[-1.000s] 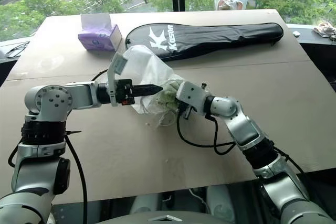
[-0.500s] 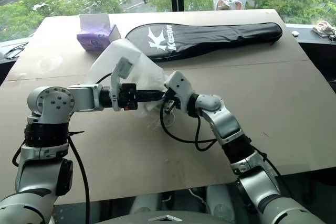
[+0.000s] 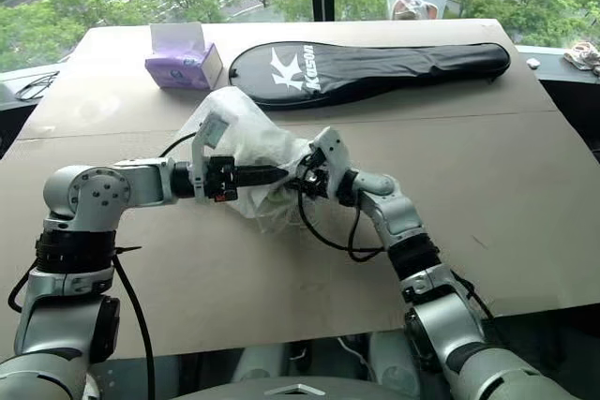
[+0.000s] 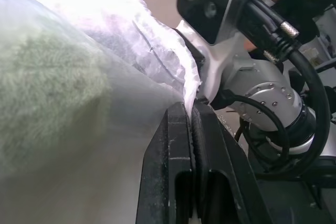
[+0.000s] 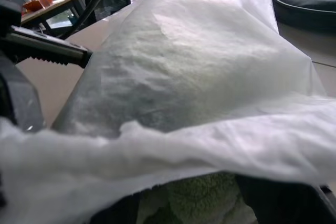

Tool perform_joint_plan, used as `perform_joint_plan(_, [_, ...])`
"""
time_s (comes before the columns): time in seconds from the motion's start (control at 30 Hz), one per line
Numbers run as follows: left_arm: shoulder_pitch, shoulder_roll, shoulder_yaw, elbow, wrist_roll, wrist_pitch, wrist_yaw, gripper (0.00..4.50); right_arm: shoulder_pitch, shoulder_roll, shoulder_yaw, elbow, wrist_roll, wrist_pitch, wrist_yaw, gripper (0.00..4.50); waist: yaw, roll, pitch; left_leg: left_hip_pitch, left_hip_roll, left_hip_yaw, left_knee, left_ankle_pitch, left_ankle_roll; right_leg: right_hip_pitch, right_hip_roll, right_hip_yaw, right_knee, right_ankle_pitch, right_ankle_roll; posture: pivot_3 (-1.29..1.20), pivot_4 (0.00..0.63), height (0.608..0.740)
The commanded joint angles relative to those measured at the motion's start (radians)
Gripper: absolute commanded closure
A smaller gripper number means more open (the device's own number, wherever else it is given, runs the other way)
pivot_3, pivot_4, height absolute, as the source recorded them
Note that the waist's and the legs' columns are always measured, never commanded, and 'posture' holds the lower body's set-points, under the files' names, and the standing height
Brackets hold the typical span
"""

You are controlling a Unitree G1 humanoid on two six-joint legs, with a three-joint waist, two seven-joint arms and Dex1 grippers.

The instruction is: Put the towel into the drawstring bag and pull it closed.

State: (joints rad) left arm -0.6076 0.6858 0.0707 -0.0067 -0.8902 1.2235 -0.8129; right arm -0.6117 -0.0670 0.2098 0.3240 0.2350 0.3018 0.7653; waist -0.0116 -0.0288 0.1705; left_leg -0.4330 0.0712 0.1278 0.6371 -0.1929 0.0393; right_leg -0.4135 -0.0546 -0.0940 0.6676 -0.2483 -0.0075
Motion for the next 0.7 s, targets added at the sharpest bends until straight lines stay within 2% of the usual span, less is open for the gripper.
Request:
perform_joint_plan(0.03, [-0.066,0.058,-0.011,0.024,0.072,-0.106,-0.077,4.50,0.095,-0.127,0.031,-0.332,0.024,0.116,0.067,1.39,-0.001,0.000,0.000,-0.001,0.000,0.000,0.000,0.000,0.000,0.000,0.000,0.000,0.000,0.000,0.000,0.00,0.150,0.740])
perform_joint_plan(0.13, [-0.092,0.094,-0.037,0.044,0.123,-0.172,-0.143,4.50,0.139,-0.216,0.014,-0.511,0.055,0.218,0.060,1.39,-0.008,0.001,0.000,0.000,0.000,0.000,0.000,0.000,0.000,-0.001,0.000,0.000,0.000,0.000,0.000,0.00,0.150,0.740])
perform_joint_plan(0.23, [-0.123,0.125,-0.066,0.061,0.196,-0.272,-0.203,4.50,0.114,-0.233,-0.022,-0.488,-0.004,0.242,-0.050,1.39,-0.018,0.001,0.000,0.001,0.001,0.001,0.000,0.000,0.000,-0.001,0.002,0.001,0.002,0.000,0.000,0.00,0.150,0.740])
perform_joint_plan(0.33, [-0.167,0.135,-0.078,0.087,0.233,-0.310,-0.237,4.50,0.052,-0.210,0.008,-0.299,-0.108,0.174,-0.146,1.39,-0.020,0.001,0.000,0.001,0.001,0.001,0.000,0.000,0.000,-0.002,0.002,0.001,0.005,-0.001,0.000,0.00,0.150,0.740])
perform_joint_plan(0.43, [-0.194,0.147,-0.105,0.114,0.285,-0.355,-0.276,4.50,-0.027,-0.138,-0.004,-0.087,-0.118,0.136,-0.187,1.39,-0.022,0.001,0.000,0.001,0.001,0.002,0.002,0.001,0.000,-0.003,0.002,0.002,0.005,-0.001,0.001,0.00,0.150,0.740])
perform_joint_plan(0.57, [-0.211,0.149,-0.126,0.137,0.338,-0.399,-0.307,4.50,-0.153,-0.097,0.005,0.236,-0.218,-0.019,-0.275,1.39,-0.030,0.001,0.001,0.001,0.001,0.004,0.003,0.001,0.000,-0.004,0.002,0.004,0.007,-0.001,0.000,0.00,0.150,0.740])
perform_joint_plan(0.63, [-0.202,0.146,-0.122,0.131,0.349,-0.406,-0.311,4.50,-0.173,-0.085,-0.014,0.282,-0.212,-0.075,-0.276,2.26,-0.027,0.001,0.001,0.001,0.001,0.004,0.003,0.001,0.000,-0.004,0.002,0.004,0.009,-0.001,0.000,0.00,0.150,0.740])
perform_joint_plan(0.67, [-0.196,0.146,-0.120,0.129,0.353,-0.409,-0.313,4.50,-0.176,-0.081,-0.021,0.291,-0.207,-0.091,-0.274,2.91,-0.025,0.001,0.001,0.001,0.001,0.004,0.003,0.001,0.000,-0.004,0.002,0.004,0.009,-0.001,0.000,0.00,0.150,0.740])
perform_joint_plan(0.7, [-0.183,0.146,-0.115,0.123,0.359,-0.418,-0.310,4.50,-0.170,-0.079,-0.026,0.282,-0.199,-0.096,-0.261,3.25,-0.024,0.001,0.001,0.001,0.001,0.004,0.003,0.001,0.000,-0.004,0.002,0.003,0.010,-0.001,0.000,0.00,0.150,0.740])
